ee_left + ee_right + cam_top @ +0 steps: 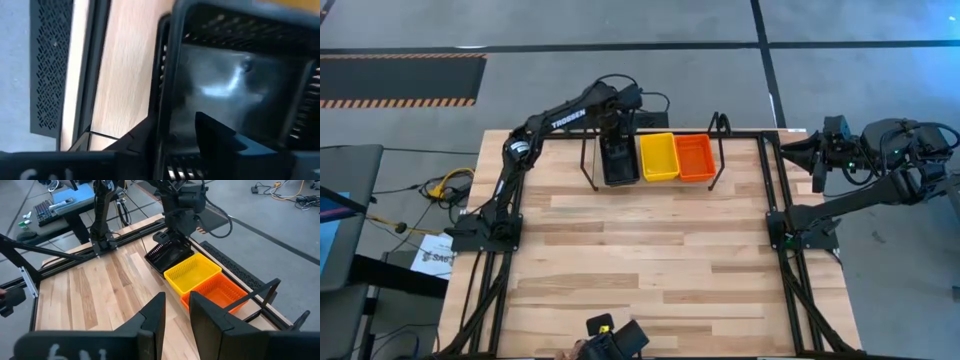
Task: Stack baskets on shelf by color
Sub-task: Stack the black bin on top of the other stacked black bins on the shelf
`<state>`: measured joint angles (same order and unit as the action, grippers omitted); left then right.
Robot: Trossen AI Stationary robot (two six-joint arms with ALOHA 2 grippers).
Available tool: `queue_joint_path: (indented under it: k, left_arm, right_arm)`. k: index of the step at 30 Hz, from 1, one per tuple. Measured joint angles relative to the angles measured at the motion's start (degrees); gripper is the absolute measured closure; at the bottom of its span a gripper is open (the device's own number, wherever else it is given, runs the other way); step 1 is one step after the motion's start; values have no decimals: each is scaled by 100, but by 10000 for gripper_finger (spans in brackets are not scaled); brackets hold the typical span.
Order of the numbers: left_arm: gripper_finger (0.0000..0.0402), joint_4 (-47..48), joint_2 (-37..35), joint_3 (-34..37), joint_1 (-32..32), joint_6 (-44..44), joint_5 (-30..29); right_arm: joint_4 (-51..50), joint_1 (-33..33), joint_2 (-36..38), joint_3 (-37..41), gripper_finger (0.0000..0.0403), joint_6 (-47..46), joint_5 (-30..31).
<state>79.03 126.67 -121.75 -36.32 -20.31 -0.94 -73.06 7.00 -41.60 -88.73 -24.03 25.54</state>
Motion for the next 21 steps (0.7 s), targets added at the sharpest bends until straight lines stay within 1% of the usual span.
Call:
queue_joint_path:
  k: [7, 11, 15, 17, 19, 21]
  left_arm:
    - [254, 236, 2, -496, 4, 229, -20]
    - [248, 549, 2, -716, 2, 442, -41]
    - [248, 922, 4, -975, 2, 886, -22]
    - [248, 1111, 4, -1151, 12, 1042, 182]
    - [248, 1091, 4, -1310, 51, 1214, 437]
    - [248, 994, -113, -1282, 148, 1311, 720]
  right_arm:
    - [0, -2, 2, 0, 297, -2, -16]
    - [0, 0, 1, 0, 297, -2, -18]
    - [0, -2, 0, 0, 297, 0, -18]
    - [0, -2, 2, 0, 297, 0, -18]
    - [3, 0, 1, 0, 297, 0, -17]
    - [11, -2, -52, -8, 297, 0, -8]
